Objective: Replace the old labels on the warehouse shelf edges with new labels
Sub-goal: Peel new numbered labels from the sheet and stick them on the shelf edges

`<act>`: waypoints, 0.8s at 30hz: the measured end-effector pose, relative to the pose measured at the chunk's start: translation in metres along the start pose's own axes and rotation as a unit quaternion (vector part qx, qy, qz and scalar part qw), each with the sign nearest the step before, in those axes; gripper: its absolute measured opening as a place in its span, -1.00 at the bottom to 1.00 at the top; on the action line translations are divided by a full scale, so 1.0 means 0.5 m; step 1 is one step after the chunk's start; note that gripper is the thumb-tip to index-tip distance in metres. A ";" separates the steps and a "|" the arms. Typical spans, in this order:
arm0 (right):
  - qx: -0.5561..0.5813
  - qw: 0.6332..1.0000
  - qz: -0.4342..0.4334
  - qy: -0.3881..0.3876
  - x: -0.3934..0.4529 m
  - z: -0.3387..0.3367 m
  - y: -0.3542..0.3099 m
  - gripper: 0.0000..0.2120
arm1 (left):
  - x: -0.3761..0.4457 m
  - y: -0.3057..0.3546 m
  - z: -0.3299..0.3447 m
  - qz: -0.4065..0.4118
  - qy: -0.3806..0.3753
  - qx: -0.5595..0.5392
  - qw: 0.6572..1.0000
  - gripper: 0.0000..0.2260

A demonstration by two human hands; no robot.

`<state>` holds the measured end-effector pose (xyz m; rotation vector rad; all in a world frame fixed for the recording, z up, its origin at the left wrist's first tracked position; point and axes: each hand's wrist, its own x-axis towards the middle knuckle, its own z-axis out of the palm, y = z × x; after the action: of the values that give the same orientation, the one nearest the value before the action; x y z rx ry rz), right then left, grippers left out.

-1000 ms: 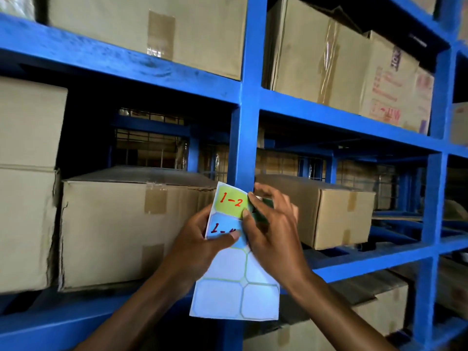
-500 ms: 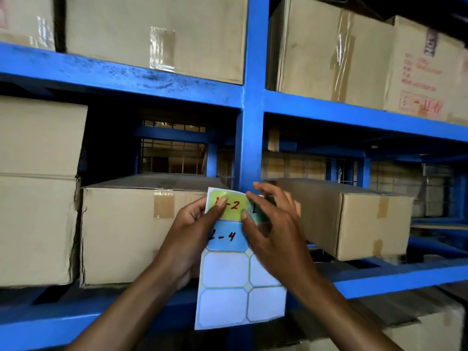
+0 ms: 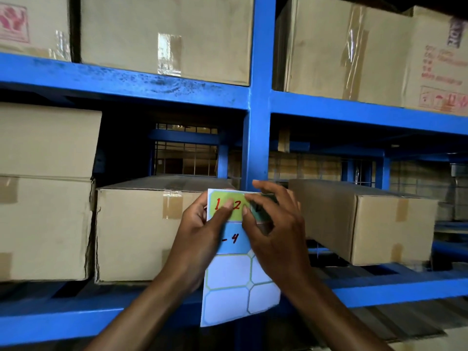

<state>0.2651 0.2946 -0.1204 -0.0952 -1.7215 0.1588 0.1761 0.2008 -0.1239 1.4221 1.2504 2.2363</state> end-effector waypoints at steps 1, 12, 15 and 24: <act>0.019 1.000 0.015 -0.001 0.004 0.001 0.000 -0.81 | -0.001 0.000 -0.003 0.000 -0.004 0.005 1.000 -0.79; 0.259 0.939 0.195 -0.119 0.068 0.053 -0.030 -0.91 | 0.007 0.015 -0.098 0.073 0.032 0.229 0.970 -0.47; 0.253 0.938 0.194 -0.135 0.085 0.091 -0.058 -0.95 | 0.020 0.030 -0.139 0.111 0.048 0.324 0.938 -0.43; 0.200 0.960 0.135 -0.141 0.150 0.196 -0.170 -0.96 | 0.074 0.089 -0.264 0.169 0.072 0.393 0.901 -0.31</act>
<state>0.1590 0.2171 -0.0486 -0.0063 -1.9203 0.7502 0.0597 0.1228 -0.0902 1.8651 2.2896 2.1520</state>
